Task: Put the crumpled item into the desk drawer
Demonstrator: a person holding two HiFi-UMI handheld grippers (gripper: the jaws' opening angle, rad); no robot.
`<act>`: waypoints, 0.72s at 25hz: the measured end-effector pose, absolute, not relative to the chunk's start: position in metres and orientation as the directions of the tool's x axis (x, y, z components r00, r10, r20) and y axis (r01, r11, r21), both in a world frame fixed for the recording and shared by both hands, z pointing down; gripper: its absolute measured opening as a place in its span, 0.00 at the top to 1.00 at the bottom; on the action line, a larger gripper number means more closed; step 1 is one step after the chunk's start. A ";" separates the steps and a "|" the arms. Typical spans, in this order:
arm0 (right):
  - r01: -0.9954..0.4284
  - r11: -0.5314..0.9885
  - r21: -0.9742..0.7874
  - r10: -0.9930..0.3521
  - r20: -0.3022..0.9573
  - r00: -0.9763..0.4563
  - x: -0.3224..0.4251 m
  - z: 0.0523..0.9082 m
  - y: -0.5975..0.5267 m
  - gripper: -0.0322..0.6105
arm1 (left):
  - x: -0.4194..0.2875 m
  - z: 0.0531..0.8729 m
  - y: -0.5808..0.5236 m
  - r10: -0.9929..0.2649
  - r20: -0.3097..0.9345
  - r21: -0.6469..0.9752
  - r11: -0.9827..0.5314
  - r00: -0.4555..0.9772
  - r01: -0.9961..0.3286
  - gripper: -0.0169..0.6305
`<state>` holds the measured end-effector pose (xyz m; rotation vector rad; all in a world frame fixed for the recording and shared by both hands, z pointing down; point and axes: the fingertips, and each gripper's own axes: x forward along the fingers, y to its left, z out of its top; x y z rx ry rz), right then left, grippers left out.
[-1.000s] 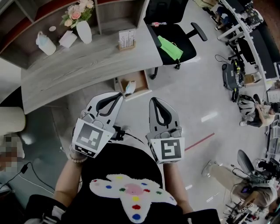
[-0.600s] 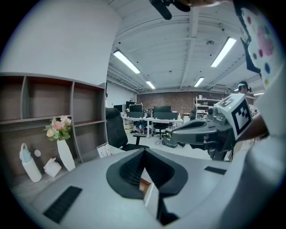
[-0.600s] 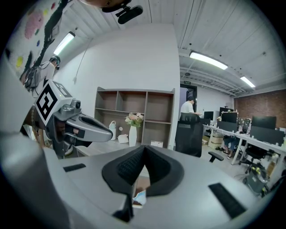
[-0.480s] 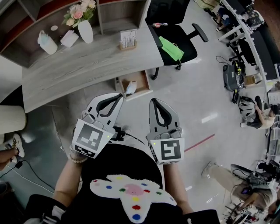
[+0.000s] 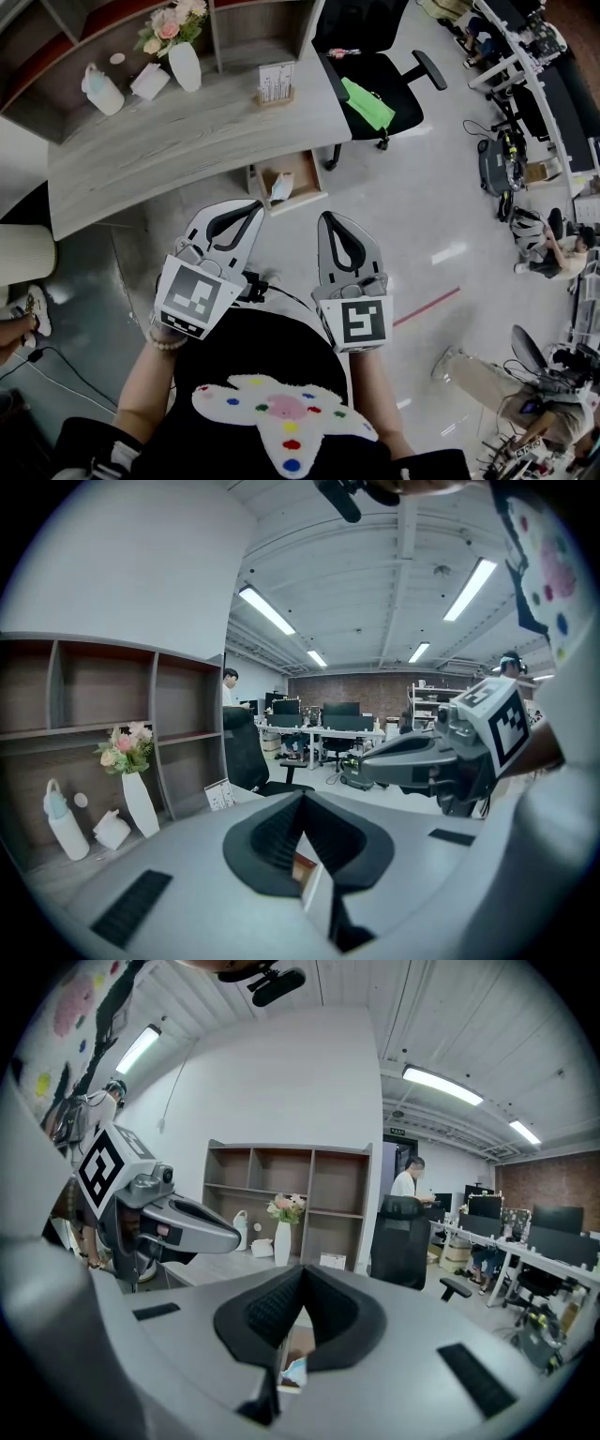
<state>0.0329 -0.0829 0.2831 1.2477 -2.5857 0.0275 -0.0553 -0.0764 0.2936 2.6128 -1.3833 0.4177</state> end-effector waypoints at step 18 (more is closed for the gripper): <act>-0.777 0.621 0.107 -0.770 0.271 -0.578 0.036 0.292 -0.086 0.95 | -0.058 0.296 -0.081 -0.785 0.321 0.001 -0.559 0.530 -0.829 0.96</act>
